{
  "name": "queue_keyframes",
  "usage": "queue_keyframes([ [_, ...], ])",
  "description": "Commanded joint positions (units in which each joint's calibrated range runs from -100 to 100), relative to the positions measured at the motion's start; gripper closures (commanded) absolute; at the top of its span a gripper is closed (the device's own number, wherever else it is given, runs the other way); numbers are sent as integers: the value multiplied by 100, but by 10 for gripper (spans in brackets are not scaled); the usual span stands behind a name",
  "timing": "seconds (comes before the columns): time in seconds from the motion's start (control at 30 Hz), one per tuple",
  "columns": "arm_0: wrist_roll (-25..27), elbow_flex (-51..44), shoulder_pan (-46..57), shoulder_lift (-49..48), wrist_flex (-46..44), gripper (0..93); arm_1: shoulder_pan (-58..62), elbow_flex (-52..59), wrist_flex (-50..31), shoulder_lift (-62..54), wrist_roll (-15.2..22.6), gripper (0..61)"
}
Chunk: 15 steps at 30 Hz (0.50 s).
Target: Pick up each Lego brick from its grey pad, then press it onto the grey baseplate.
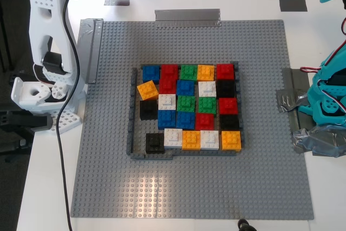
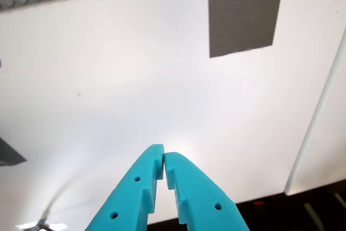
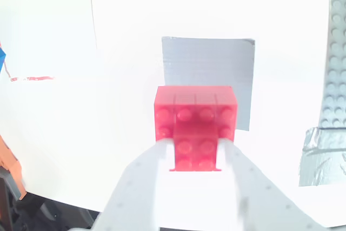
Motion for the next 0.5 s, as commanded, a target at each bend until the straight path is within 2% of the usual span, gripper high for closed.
queue_keyframes([
  [0.0,2,22,70,-113,49,927,254,442,294,-1586,-147,612],
  [0.2,2,166,208,-78,49,927,863,1923,627,-2925,-381,612],
  [0.47,2,157,186,-121,-24,927,1930,3087,1368,-4179,-796,613],
])
